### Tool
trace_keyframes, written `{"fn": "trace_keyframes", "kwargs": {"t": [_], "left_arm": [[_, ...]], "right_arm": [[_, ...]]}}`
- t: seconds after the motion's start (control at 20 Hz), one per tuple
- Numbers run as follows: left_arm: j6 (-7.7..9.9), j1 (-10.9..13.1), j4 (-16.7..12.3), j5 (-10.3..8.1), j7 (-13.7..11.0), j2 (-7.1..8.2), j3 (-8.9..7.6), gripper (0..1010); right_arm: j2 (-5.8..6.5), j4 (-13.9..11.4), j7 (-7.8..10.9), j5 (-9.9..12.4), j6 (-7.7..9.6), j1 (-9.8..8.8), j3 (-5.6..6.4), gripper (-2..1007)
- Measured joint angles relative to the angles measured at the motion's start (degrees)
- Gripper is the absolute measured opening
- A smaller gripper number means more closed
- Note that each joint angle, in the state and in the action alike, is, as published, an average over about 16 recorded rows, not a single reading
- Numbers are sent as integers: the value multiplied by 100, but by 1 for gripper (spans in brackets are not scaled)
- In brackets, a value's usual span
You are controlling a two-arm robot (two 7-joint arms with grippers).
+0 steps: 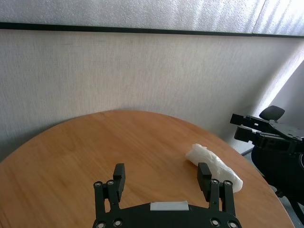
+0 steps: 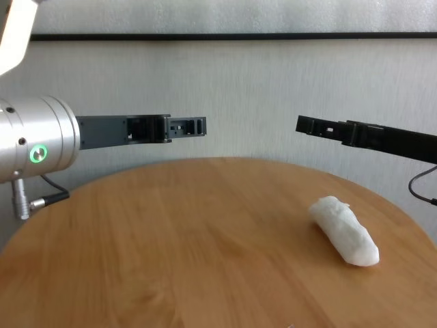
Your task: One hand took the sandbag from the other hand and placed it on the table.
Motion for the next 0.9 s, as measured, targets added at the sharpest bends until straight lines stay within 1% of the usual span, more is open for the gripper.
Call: {"fn": "trace_keyframes", "kwargs": {"t": [0.45,0.9], "left_arm": [[0,0,0,0,0,0,0,1000],[0,0,0,0,0,0,0,1000]], "right_arm": [[-211,-2,102,-251,-146,58,-57,1000],[-444,55,155,-388,-165,155,-51,1000]]}}
